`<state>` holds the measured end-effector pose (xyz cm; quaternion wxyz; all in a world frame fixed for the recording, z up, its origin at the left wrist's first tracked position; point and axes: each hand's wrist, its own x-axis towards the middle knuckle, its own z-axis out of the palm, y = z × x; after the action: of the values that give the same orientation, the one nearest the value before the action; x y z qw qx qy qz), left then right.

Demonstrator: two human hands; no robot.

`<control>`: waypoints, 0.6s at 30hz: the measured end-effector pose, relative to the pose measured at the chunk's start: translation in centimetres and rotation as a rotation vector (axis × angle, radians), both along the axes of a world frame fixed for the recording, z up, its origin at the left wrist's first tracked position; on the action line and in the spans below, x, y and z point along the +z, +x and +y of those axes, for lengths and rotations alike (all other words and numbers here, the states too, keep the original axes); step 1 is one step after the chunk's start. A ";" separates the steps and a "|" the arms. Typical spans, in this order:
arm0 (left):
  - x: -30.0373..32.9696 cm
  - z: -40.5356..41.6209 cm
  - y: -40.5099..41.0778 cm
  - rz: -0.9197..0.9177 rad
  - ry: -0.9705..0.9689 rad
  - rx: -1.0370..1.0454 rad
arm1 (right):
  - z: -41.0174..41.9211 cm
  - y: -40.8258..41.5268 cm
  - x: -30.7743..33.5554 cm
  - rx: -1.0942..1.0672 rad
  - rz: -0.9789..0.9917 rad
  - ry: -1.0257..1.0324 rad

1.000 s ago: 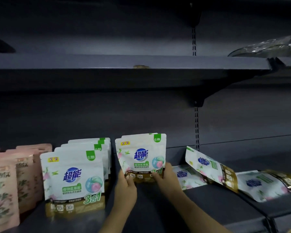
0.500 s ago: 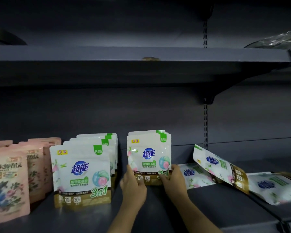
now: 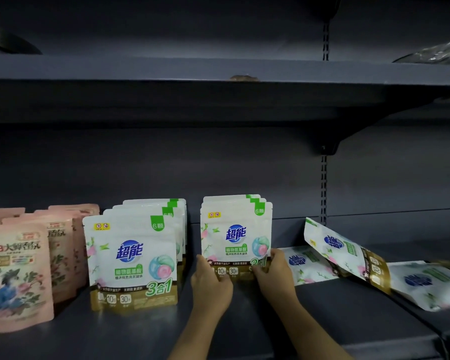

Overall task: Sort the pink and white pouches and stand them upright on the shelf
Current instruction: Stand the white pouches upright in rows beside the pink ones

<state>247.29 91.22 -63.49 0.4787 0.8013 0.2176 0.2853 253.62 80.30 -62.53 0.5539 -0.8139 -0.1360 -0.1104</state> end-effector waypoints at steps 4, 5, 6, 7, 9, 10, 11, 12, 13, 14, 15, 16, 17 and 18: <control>-0.3 0.3 0.3 0.013 0.018 0.024 | 0.0 0.1 -0.2 0.005 -0.002 0.002; -0.3 0.2 0.3 0.024 0.029 0.031 | 0.1 0.2 -0.3 0.006 -0.005 0.002; -0.1 0.1 0.3 0.034 0.042 0.037 | 0.1 0.2 -0.3 0.009 -0.004 0.002; 0.0 0.0 0.2 0.036 0.048 0.040 | 0.1 0.3 -0.3 0.011 -0.003 0.003; 0.0 0.0 0.3 0.049 0.039 0.036 | 0.2 0.3 -0.4 0.015 -0.001 0.007; 0.0 0.0 0.3 0.049 0.035 0.032 | 0.2 0.4 -0.5 0.017 0.003 0.007; -0.1 0.1 0.3 0.026 0.028 0.034 | 0.2 0.5 -0.5 0.018 0.006 0.007; 0.0 0.2 0.5 0.001 0.011 0.036 | 0.2 0.6 -0.5 0.020 0.013 0.010; 0.1 0.2 0.5 -0.022 -0.026 0.034 | 0.2 0.7 -0.5 0.024 0.026 0.019; 0.3 0.3 0.6 -0.051 -0.088 0.030 | 0.3 0.9 -0.5 0.033 0.042 0.033; 0.5 0.6 0.9 -0.093 -0.163 0.029 | 0.3 1.0 -0.5 0.047 0.062 0.048; 0.8 0.9 1.2 -0.114 -0.239 0.022 | 0.3 1.0 -0.3 0.066 0.077 0.062; 1.0 1.3 1.6 -0.123 -0.315 0.008 | 0.4 1.1 -0.3 0.086 0.087 0.069; 1.1 1.7 2.0 -0.132 -0.380 -0.017 | 0.4 1.2 -0.2 0.107 0.091 0.070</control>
<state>249.31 92.91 -62.40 0.6371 0.6779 0.2288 0.2868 254.84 80.73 -62.74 0.5926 -0.7898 -0.1504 -0.0483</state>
